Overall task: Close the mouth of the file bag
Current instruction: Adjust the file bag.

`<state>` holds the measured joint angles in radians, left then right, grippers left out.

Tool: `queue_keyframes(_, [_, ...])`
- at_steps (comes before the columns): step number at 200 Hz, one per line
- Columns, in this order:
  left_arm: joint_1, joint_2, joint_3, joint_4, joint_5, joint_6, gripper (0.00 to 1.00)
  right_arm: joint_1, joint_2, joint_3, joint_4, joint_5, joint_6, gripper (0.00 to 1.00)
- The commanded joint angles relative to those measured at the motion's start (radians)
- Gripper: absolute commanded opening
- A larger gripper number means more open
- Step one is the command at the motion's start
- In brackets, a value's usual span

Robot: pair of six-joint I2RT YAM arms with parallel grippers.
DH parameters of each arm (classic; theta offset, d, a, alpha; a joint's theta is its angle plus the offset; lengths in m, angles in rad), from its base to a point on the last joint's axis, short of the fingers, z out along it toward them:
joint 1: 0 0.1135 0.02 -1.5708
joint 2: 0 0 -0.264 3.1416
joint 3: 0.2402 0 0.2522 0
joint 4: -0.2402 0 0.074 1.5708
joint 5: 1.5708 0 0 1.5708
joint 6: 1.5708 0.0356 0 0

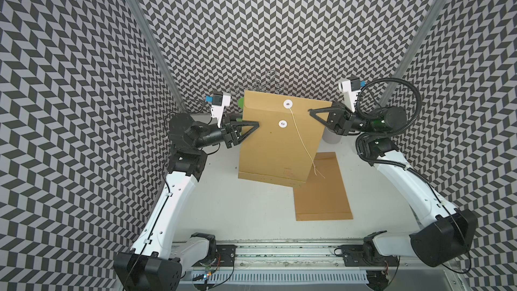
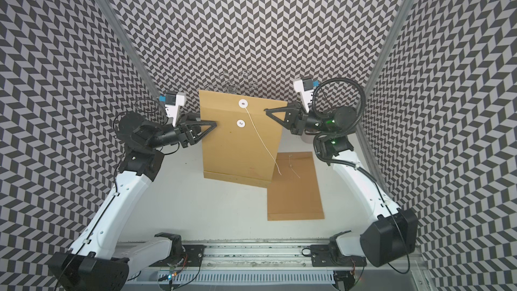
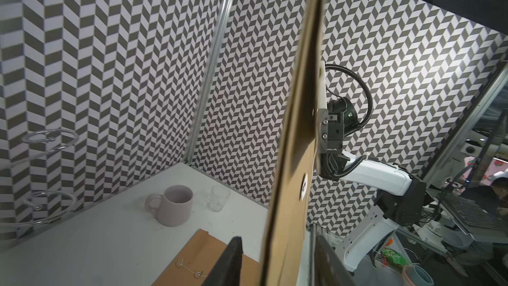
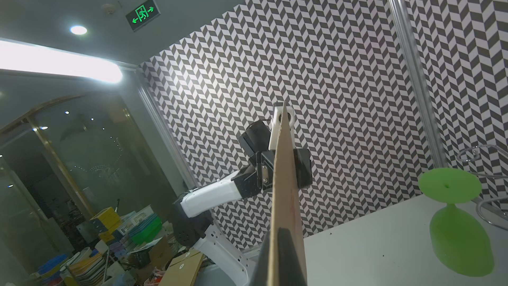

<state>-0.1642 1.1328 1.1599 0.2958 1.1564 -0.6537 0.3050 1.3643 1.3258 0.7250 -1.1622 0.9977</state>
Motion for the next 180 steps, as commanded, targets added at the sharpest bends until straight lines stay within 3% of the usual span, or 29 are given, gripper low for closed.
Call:
queue_keyframes(1, [-0.043,-0.016,-0.041,0.212,0.079,-0.104,0.42,-0.004,0.021,0.067,-0.004,-0.016,0.054,0.00])
queue_keyframes(21, [-0.061,-0.025,-0.045,0.207,0.098,-0.082,0.36,-0.004,0.044,0.095,-0.004,-0.023,0.075,0.00])
queue_keyframes(49, [-0.064,-0.020,-0.034,0.131,0.085,-0.020,0.16,-0.003,0.062,0.115,0.007,-0.028,0.093,0.00])
queue_keyframes(87, [-0.054,-0.010,-0.018,0.096,0.039,-0.019,0.00,-0.013,0.072,0.143,-0.029,-0.030,0.070,0.00])
queue_keyframes(103, [-0.037,-0.003,0.011,0.074,0.007,-0.031,0.00,-0.014,0.073,0.143,-0.038,-0.027,0.061,0.12])
queue_keyframes(117, [-0.024,0.010,0.043,0.073,-0.005,-0.054,0.00,-0.013,0.063,0.130,-0.045,-0.023,0.037,0.38])
queue_keyframes(134, [-0.015,0.028,0.083,0.065,-0.011,-0.070,0.00,-0.022,0.032,0.102,-0.116,-0.002,-0.042,0.59])
queue_keyframes(158, [0.004,0.053,0.150,0.000,-0.017,-0.057,0.00,-0.081,-0.065,0.012,-0.277,0.050,-0.222,0.66])
queue_keyframes(180, [0.006,0.078,0.205,-0.036,-0.017,-0.055,0.00,-0.144,-0.146,-0.121,-0.305,0.087,-0.279,0.69])
